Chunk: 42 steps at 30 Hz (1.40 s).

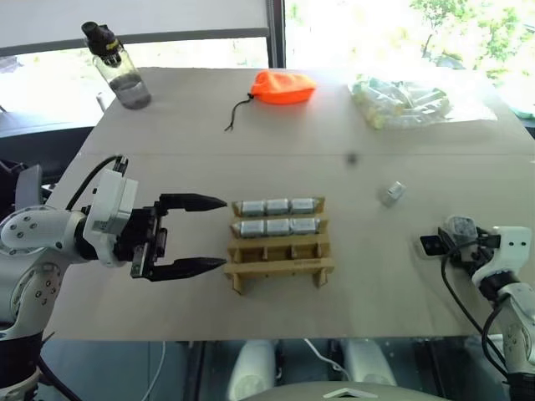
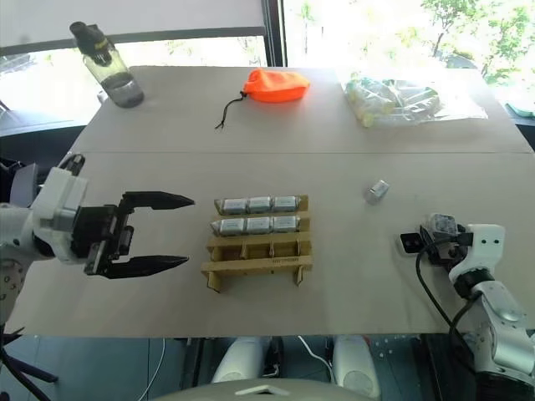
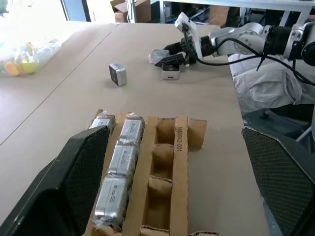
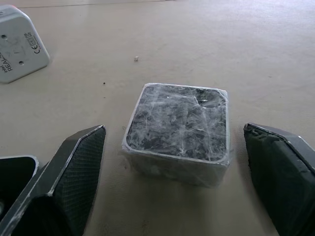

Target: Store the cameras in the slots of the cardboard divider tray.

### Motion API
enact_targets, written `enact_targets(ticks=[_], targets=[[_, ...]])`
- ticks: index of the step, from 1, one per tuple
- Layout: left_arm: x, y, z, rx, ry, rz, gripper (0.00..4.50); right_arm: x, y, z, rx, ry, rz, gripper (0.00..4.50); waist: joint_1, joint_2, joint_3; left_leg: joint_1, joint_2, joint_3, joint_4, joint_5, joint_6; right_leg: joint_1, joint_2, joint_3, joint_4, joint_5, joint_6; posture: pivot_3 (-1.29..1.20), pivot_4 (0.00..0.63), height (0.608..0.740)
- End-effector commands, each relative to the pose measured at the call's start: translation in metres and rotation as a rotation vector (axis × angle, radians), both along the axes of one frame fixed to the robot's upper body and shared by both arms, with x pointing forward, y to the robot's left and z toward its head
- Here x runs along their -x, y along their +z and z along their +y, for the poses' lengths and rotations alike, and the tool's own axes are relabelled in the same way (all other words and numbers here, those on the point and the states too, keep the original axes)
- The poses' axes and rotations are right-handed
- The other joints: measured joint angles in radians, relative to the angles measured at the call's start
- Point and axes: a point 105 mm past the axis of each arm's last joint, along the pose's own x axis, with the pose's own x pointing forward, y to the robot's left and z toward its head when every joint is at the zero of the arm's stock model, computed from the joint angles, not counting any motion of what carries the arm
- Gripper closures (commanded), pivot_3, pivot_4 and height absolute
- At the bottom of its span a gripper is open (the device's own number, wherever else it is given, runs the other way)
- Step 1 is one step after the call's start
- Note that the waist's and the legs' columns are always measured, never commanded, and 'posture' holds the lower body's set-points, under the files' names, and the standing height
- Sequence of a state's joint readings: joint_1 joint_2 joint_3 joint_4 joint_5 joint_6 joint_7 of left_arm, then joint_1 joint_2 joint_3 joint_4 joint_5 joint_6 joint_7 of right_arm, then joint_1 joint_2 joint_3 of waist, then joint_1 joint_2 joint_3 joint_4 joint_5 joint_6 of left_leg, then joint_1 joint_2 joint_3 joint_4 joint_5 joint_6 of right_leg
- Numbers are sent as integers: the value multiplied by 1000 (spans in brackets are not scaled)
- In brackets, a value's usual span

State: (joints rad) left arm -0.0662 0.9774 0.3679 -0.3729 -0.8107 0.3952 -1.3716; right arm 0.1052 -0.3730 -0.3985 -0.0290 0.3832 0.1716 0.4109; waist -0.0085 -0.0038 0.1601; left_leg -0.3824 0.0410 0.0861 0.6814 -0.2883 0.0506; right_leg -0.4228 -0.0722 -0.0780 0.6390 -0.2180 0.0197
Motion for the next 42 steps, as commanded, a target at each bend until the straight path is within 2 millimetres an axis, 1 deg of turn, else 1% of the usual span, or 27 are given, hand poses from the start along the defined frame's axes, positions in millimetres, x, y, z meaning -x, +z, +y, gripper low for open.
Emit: enact_targets(ticks=[1,2,3,4,6,8,10,12,14,16,17,18,19,21,22,24,28,30,31,32,34,36,38,42], targets=[[2,7,0,9,-13,-32,0,0,5,-3,22,-14,-26,1329,0,0,0,0,0,0,0,0,0,0,0,0,0,0,0,0,150,726],[1,7,0,9,-11,-32,0,1,5,-4,26,-20,-22,1795,0,0,0,0,0,0,0,0,0,0,0,0,0,0,0,0,150,726],[1,7,1,10,-10,-32,0,1,4,-6,30,-30,-15,2381,0,0,0,0,0,0,0,0,0,0,0,0,0,0,0,0,150,726],[0,6,1,13,-7,-31,0,1,4,-8,40,-33,-16,2477,0,0,0,0,0,0,0,0,0,0,0,0,0,0,0,0,150,726],[0,5,0,18,-6,-29,0,1,6,-11,56,-40,-21,2479,0,0,0,0,0,0,0,0,0,0,0,1,0,0,0,0,150,726],[-2,4,-1,28,-9,-27,0,-1,12,-10,55,-24,-45,2480,0,0,0,0,0,1,0,0,0,0,0,1,0,0,0,0,150,726],[-5,4,-2,40,-1,-21,0,-3,23,-12,64,-15,-81,2480,0,0,0,0,0,1,0,0,0,0,0,1,0,0,0,0,150,726],[-11,1,-1,42,37,6,0,-6,47,-3,164,108,-162,2480,0,1,0,0,0,1,0,0,0,0,0,2,0,0,0,0,150,726],[-19,-3,-5,38,78,41,0,-7,67,13,269,245,-228,2480,-1,2,1,0,-1,1,0,0,0,0,0,2,0,0,0,0,150,726],[-27,-8,-12,35,114,69,0,-11,86,39,470,454,-279,2480,-3,1,1,1,-1,2,0,0,0,0,0,2,1,0,0,0,150,726],[-30,-9,-16,46,123,80,0,-12,90,50,552,540,-292,2480,-5,1,2,1,-1,2,0,0,1,0,0,3,1,0,0,0,150,726],[-32,-9,-18,55,129,87,0,-12,91,56,600,591,-299,2480,-6,0,2,2,-1,3,0,-1,1,0,1,3,1,0,1,0,150,726],[-35,-7,-21,69,131,76,0,-15,97,65,678,664,-317,2480,-6,-3,2,2,0,3,0,-1,1,0,1,3,1,0,1,0,150,726],[-40,-4,-28,101,130,77,0,-20,109,83,812,791,-367,2480,-4,-4,3,2,0,1,0,0,0,0,2,3,2,0,1,0,150,726],[-46,-3,-30,111,143,77,0,-22,114,96,905,878,-403,2480,-3,-4,4,1,0,1,0,0,0,-1,2,3,2,0,1,0,150,726],[-55,-1,-34,130,158,81,0,-27,121,114,1022,981,-466,2480,-3,-5,4,1,0,2,1,0,0,-1,2,3,2,0,0,0,150,726],[-69,3,-40,157,176,85,0,-33,130,143,1159,1114,-581,2480,-1,-7,6,1,-1,2,2,0,0,-1,1,2,2,2,-2,0,150,726],[-82,5,-45,159,194,57,0,-35,140,179,1259,1210,-730,2480,-1,-8,6,-1,-1,1,2,0,0,-1,1,0,1,3,-3,0,150,726],[-87,7,-48,165,190,52,0,-35,145,194,1298,1240,-799,2480,-3,-9,7,-1,-1,2,3,0,0,-1,1,-1,1,3,-3,0,150,726],[-90,9,-49,167,184,54,0,-37,150,206,1328,1250,-847,2480,-5,-9,8,-1,-1,3,3,0,0,-1,1,-1,1,3,-3,0,150,726],[-96,10,-50,161,176,55,0,-40,152,220,1363,1273,-907,2480,-5,-10,8,-1,-1,3,4,0,-1,-2,1,-1,2,3,-3,0,150,726],[-101,15,-53,160,165,15,0,-42,153,234,1377,1296,-951,2480,-1,-10,8,-1,-1,2,3,1,-1,-2,1,-3,2,3,-3,0,150,726],[-102,17,-57,159,141,24,0,-45,152,246,1399,1313,-984,2480,2,-10,8,-2,-1,1,3,1,-1,-1,0,-5,2,3,-3,0,150,726],[-101,21,-60,161,108,43,0,-49,150,259,1450,1322,-1041,2480,0,-10,8,-4,-2,1,4,1,-1,-2,-1,-5,2,3,-3,0,150,726]])
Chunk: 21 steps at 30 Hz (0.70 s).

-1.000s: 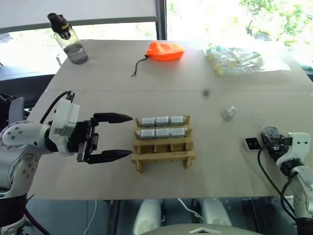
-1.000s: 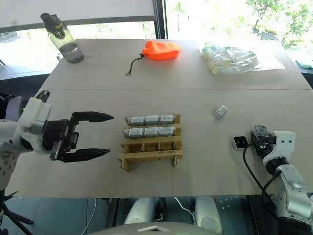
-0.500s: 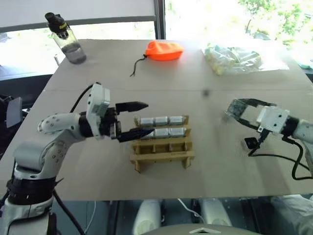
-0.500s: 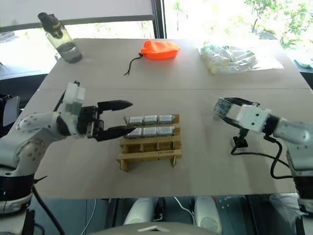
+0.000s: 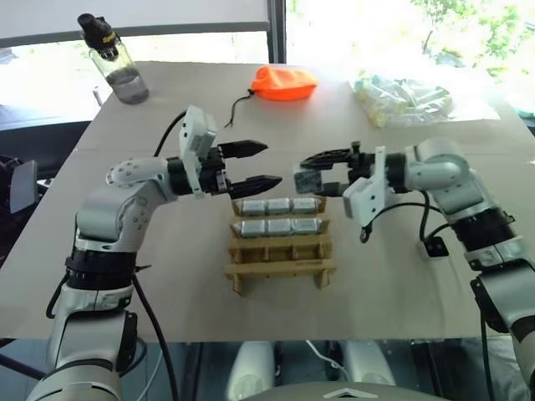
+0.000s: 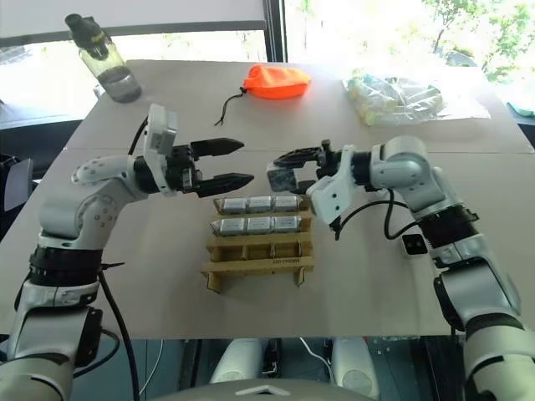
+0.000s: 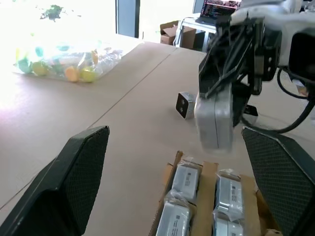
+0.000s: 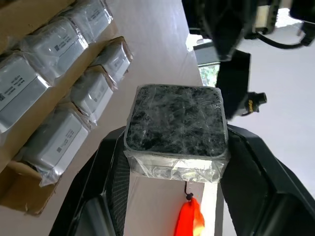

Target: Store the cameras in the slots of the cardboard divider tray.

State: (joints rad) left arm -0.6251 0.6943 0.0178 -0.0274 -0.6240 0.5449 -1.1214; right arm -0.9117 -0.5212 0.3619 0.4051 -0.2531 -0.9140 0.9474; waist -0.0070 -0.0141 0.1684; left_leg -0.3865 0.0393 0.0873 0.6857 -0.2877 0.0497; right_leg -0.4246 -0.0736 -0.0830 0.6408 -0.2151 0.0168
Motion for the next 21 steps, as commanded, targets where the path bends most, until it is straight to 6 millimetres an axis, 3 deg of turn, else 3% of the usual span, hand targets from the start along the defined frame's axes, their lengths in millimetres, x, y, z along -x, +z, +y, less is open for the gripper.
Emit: enact_targets(ticks=[1,7,21], targets=[[3,11,-3,4,-33,-20,0,-2,13,7,-20,28,-94,2480,-2,0,0,0,0,0,0,0,0,0,0,0,0,0,0,0,150,726],[19,4,-1,-57,-118,101,0,-9,13,10,-10,23,-150,2480,-7,0,0,1,1,-1,0,1,-1,0,0,0,2,0,0,0,150,726],[8,-2,-4,-112,-121,137,0,3,9,32,-16,99,-176,2480,-7,0,0,1,1,0,0,1,-1,0,1,1,2,0,0,0,150,726]])
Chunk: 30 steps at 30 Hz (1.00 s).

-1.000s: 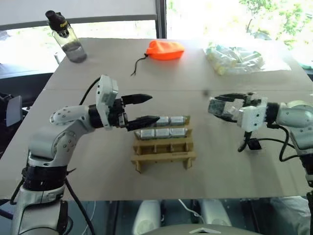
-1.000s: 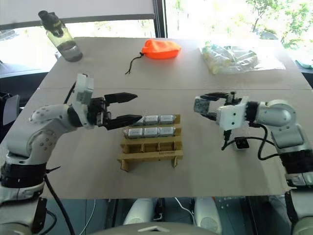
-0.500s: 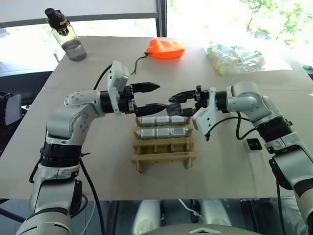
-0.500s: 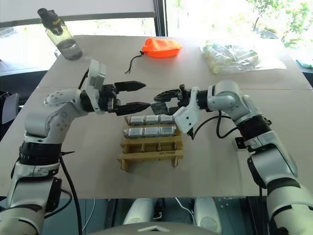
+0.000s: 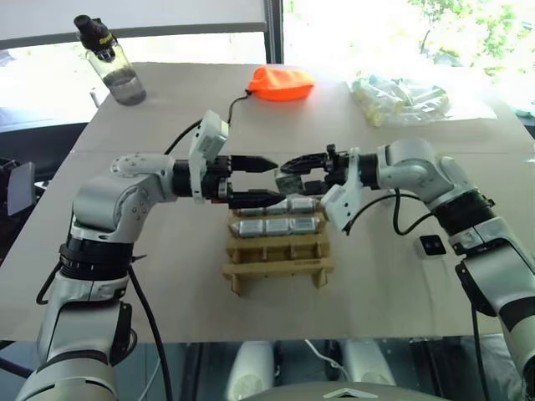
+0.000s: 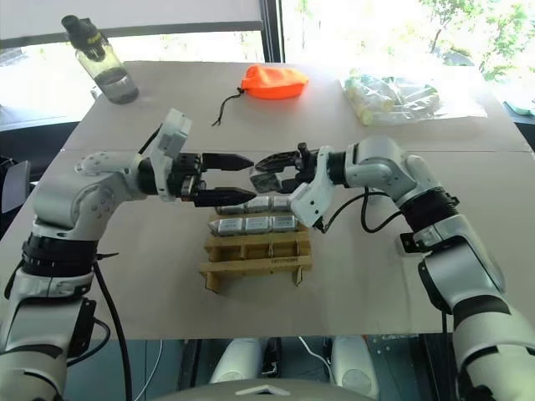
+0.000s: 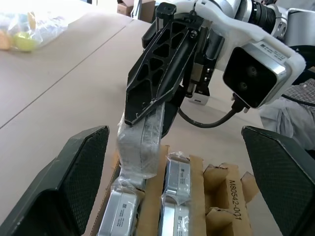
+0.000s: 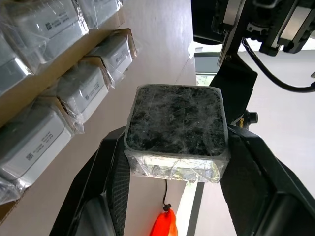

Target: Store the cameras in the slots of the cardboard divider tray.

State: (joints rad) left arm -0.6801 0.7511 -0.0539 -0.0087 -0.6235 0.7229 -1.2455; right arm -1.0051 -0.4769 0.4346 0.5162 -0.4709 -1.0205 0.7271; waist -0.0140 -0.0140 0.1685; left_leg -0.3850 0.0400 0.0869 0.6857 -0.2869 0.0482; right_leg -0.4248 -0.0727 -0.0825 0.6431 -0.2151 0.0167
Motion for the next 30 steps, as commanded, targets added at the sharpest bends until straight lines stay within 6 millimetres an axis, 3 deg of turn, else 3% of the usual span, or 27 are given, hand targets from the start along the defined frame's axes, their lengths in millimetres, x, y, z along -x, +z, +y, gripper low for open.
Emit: enact_targets(ticks=[1,4,6,7,10,11,12,13,15,16,19,22,26,28,30], targets=[[0,10,-1,-15,-28,-52,0,10,12,11,-40,59,-39,2480,0,0,0,0,0,0,0,0,0,0,0,0,0,0,0,0,150,726],[0,8,-1,-34,-46,-48,810,12,13,14,-41,72,-42,2480,1,0,0,0,0,0,0,0,0,0,0,0,0,0,0,0,150,726],[-1,8,-1,-35,-49,-47,1517,13,13,16,-43,77,-41,2480,1,0,0,0,0,0,0,0,0,0,0,0,0,0,0,0,150,726],[1,7,-2,-38,-62,-40,2102,13,13,16,-45,78,-40,2480,1,0,0,0,0,0,0,0,0,0,0,0,0,0,0,0,150,726],[3,4,-3,-47,-80,-33,2898,13,14,17,-51,75,-38,2480,0,0,0,0,0,0,0,0,0,0,0,0,0,0,0,0,150,726],[3,4,-3,-48,-79,-32,3477,13,14,16,-50,72,-38,2480,0,0,0,0,0,0,0,0,0,0,0,0,0,0,0,0,150,726],[2,3,-2,-51,-77,-33,3753,12,14,16,-49,68,-37,2480,0,0,0,0,0,0,0,0,0,0,0,0,0,0,0,0,150,726],[2,3,-2,-53,-76,-33,3745,12,13,15,-46,63,-35,2480,0,0,0,0,0,0,0,0,0,-1,0,0,0,0,0,0,150,726],[1,2,-2,-54,-72,-35,3745,11,14,14,-49,55,-32,1389,1,0,0,-1,0,0,0,0,0,-1,0,0,0,0,0,0,150,726],[1,2,-2,-54,-71,-36,3745,11,15,14,-54,51,-30,1201,1,0,0,-1,0,0,0,0,0,-1,0,0,0,0,0,0,150,726],[0,3,-1,-54,-66,-43,3745,9,18,11,-84,31,-17,16,0,0,0,-1,0,0,0,0,0,-1,0,0,0,0,0,0,150,726],[-1,6,2,-53,-55,-102,3745,5,19,-2,-83,-11,-20,0,1,0,0,-1,0,0,0,0,0,-1,0,0,0,0,0,0,150,726],[4,12,9,-28,-48,-164,3745,-5,15,-36,-80,-115,32,0,3,0,0,-3,0,0,0,0,0,-2,-1,0,0,0,0,0,150,726],[10,12,16,-36,-32,-183,3745,-4,15,-59,-139,-189,146,0,3,0,0,-3,0,0,0,0,0,-2,-1,1,0,0,0,0,150,726],[17,10,20,-44,-20,-186,3745,5,14,-77,-280,-238,388,0,3,0,0,-4,0,-1,-1,0,0,-2,-1,0,-1,0,0,0,150,726]])
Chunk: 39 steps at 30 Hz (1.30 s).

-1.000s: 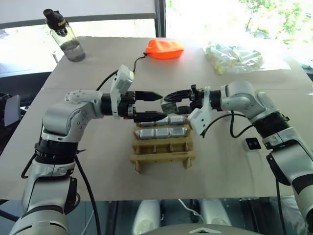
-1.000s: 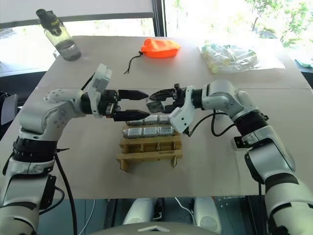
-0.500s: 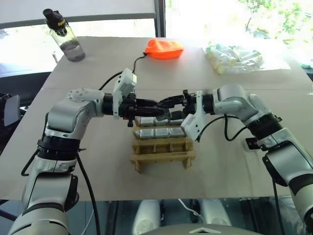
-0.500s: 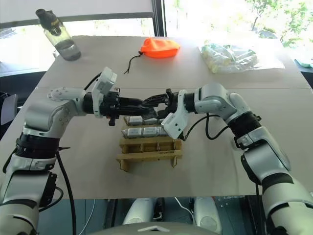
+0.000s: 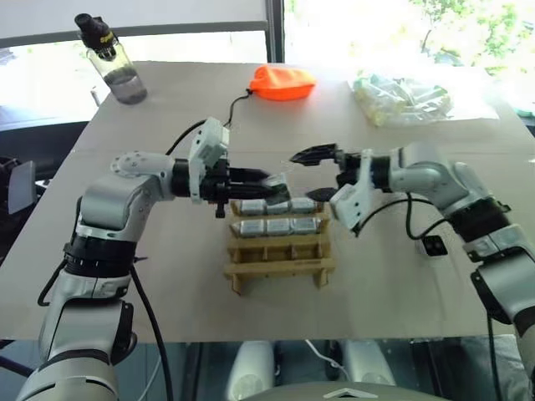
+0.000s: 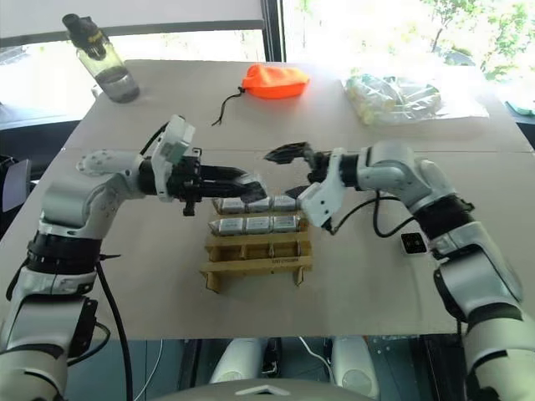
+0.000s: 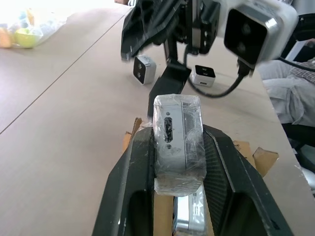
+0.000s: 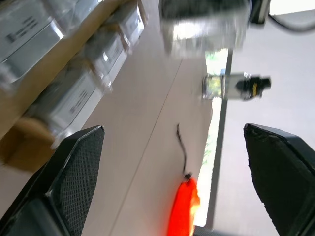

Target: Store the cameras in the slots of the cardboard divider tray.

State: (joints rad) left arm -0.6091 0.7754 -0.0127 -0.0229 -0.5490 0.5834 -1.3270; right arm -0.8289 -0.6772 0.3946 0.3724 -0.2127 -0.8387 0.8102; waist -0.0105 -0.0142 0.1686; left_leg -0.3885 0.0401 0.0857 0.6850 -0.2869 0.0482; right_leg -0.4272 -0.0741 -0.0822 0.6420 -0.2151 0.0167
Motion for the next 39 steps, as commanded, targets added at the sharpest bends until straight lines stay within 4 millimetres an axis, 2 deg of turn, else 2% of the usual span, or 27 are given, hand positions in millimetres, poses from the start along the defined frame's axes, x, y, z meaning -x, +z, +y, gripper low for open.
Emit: enact_targets(ticks=[1,6,8,11,14,18,24,30,34,39], targets=[[13,12,7,-14,1,-87,3745,14,17,-25,-300,-72,301,0,0,0,0,0,0,0,0,0,0,0,0,0,0,0,0,0,150,726],[30,-4,3,-77,-24,-112,3745,49,-17,-71,-490,-146,909,0,6,0,0,-3,0,-5,1,0,0,0,0,-1,0,0,0,0,150,726],[37,-6,0,-79,-32,-116,3745,65,-28,-92,-520,-135,1057,0,13,0,0,-3,0,-5,3,0,0,0,0,-1,0,0,0,0,150,726],[43,-11,-2,-98,-37,-116,3745,74,-33,-122,-594,-172,1204,0,17,0,0,-1,0,-4,3,0,1,2,0,-2,0,0,0,0,150,726],[46,-15,-1,-121,-22,-119,3745,84,-40,-146,-600,-178,1248,0,21,0,0,7,0,-3,2,-3,5,8,1,-1,0,0,0,0,150,726],[51,-20,4,-137,0,-108,3745,103,-49,-169,-532,-153,1282,0,23,0,0,7,1,-4,2,-3,5,8,2,-1,0,0,0,0,150,726],[56,-28,5,-154,21,-109,3745,110,-61,-184,-399,-216,1227,0,24,0,0,8,1,-2,2,-1,1,8,1,0,0,0,0,0,150,726],[58,-36,8,-172,51,-111,3745,109,-65,-216,-432,-345,1245,0,25,0,0,8,1,-2,2,-1,1,8,1,0,-1,0,0,0,150,726],[59,-37,8,-168,60,-112,3745,104,-63,-225,-459,-371,1219,0,24,0,0,8,1,-2,2,0,1,8,1,0,-1,0,0,0,150,726],[59,-39,11,-166,69,-114,3745,99,-55,-221,-516,-326,1218,0,25,0,0,8,1,-2,2,0,1,8,1,1,0,0,0,0,150,726]])
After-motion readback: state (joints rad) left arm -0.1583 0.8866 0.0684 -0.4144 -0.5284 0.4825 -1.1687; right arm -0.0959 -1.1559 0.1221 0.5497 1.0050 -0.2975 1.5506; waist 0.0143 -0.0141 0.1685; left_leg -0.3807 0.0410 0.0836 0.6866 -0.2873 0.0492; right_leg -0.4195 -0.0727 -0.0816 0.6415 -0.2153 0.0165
